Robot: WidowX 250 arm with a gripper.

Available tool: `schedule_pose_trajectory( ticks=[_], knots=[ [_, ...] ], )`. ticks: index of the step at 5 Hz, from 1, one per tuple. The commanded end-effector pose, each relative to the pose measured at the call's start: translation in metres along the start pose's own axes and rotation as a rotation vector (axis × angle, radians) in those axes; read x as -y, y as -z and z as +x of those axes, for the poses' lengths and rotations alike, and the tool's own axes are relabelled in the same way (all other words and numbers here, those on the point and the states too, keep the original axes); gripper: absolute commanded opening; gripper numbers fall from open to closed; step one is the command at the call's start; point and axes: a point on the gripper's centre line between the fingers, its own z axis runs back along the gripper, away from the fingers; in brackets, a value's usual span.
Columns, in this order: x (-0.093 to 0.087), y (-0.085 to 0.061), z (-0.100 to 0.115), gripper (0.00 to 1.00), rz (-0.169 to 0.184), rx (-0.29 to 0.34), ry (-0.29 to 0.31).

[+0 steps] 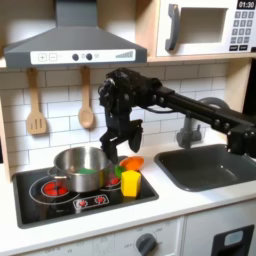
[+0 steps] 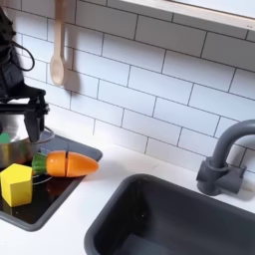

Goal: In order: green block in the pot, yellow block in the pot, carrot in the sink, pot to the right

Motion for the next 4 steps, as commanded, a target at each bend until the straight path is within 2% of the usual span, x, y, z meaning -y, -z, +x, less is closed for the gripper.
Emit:
schedule_pose_trajectory(
  ticks=[1,2,4],
  knots=[
    [0.0,0.001,-0.016,1.0,0.059,-0.009,0.003],
    [0.006,0.0,-0.017,1.0,0.046,0.02,0.01],
    [0.008,0.016,-0.029,1.0,0.05,0.001,-0.011]
  ],
)
